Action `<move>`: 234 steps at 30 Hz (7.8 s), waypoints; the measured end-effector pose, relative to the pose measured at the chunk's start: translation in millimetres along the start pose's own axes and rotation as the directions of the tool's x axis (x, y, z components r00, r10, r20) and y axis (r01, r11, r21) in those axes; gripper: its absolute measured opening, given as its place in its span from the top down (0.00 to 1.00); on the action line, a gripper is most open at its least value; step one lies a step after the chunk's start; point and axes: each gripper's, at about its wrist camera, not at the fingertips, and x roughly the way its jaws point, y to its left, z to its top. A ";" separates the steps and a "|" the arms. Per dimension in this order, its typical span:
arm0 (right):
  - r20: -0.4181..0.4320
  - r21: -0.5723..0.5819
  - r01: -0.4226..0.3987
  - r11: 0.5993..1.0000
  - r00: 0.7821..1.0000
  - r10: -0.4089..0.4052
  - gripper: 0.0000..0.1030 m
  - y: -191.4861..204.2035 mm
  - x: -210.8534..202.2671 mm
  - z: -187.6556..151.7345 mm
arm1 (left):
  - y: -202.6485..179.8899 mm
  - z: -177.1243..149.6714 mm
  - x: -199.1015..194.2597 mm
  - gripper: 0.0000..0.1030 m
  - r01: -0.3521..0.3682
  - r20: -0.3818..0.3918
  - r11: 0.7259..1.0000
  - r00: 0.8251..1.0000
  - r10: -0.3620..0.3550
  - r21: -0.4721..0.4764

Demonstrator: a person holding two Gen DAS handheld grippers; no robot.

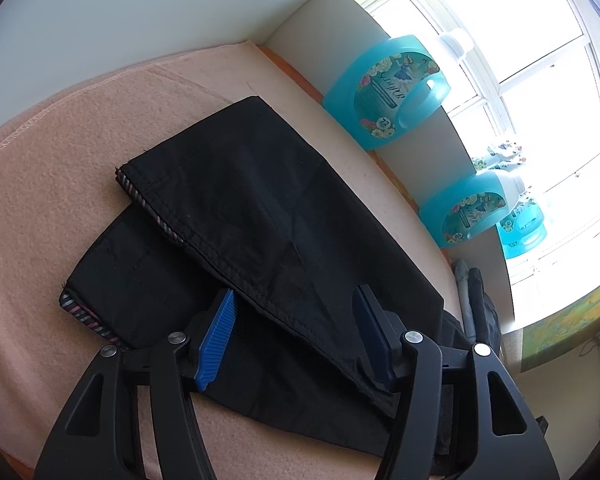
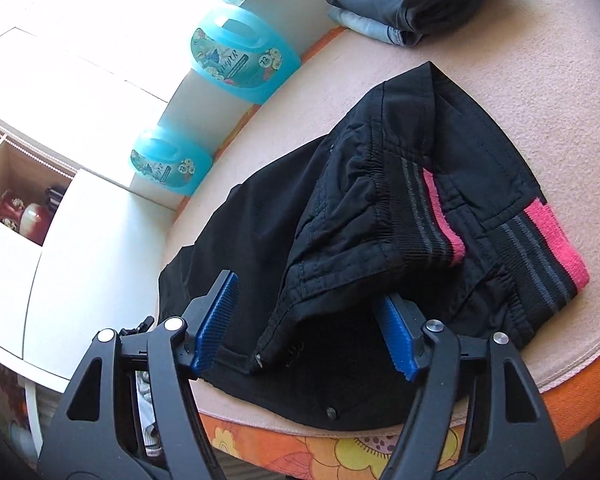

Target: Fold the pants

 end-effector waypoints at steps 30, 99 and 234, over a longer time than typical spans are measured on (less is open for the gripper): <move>0.237 -0.433 0.274 0.859 0.954 -0.185 0.91 47.1 -54.3 -28.9 | 8.6 -7.5 -46.3 0.95 -0.022 0.154 0.999 0.988 0.016 0.040; -0.339 -0.797 -0.074 0.600 0.877 -0.342 0.36 158.3 216.0 73.0 | 14.1 -16.8 -71.4 0.67 -0.279 0.159 0.940 0.955 0.250 0.196; -0.630 -0.630 -0.427 0.648 0.770 -0.104 0.96 442.7 340.8 -156.6 | 28.5 20.7 -91.8 0.91 -0.130 0.290 0.947 0.956 0.041 0.295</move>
